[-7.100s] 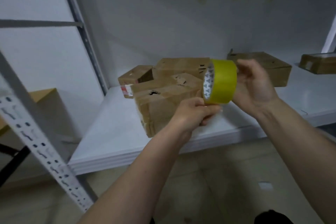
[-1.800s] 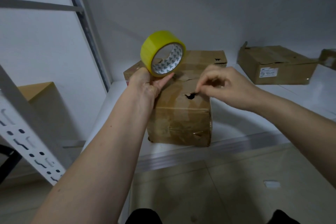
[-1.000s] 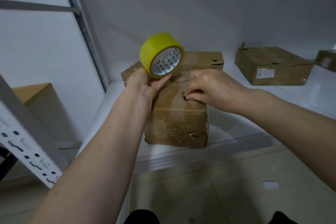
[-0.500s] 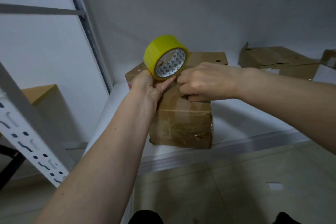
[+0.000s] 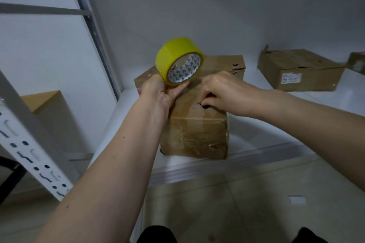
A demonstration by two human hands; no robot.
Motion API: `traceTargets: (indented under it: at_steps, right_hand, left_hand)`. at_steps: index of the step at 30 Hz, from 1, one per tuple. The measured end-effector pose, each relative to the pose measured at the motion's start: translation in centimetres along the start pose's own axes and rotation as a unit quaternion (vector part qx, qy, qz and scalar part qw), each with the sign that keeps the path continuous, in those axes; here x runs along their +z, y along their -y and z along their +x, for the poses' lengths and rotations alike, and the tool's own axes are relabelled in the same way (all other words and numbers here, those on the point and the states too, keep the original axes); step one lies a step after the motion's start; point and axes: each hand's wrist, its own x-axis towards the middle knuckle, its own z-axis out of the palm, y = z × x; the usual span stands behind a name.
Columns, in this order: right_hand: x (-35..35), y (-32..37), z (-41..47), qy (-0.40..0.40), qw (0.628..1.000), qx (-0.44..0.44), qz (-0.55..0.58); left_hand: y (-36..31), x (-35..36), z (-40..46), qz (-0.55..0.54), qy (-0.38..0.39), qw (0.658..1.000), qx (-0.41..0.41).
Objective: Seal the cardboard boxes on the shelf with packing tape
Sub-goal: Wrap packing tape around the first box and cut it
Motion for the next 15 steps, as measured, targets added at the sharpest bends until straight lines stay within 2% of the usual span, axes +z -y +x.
traceTargets:
  at_steps: [3, 6, 8, 11, 14, 15]
  right_hand:
    - [-0.1, 0.4, -0.2, -0.023, 0.997, 0.055, 0.052]
    - [-0.2, 0.8, -1.2, -0.043, 0.997, 0.044, 0.040]
    - [-0.5, 0.6, -1.8, -0.030, 0.998, 0.037, 0.041]
    - [-1.3, 0.2, -2.4, -0.014, 0.976, 0.116, 0.183]
    - [-1.6, -0.7, -2.3, -0.153, 0.931, 0.213, 0.253]
    - [-1.7, -0.6, -2.3, -0.172, 0.910, 0.231, 0.297]
  left_hand:
    - [0.1, 0.0, 0.0, -0.008, 0.006, 1.000, -0.005]
    - [0.2, 0.1, -0.3, -0.008, 0.011, 1.000, -0.013]
    - [0.1, 0.1, -0.6, -0.006, 0.013, 1.000, -0.015]
    - [-0.1, 0.2, -1.3, -0.001, 0.026, 0.999, -0.026]
    - [0.0, 0.4, -2.6, 0.004, 0.057, 0.996, -0.061]
    - [0.2, 0.6, -3.1, 0.010, 0.075, 0.994, -0.073]
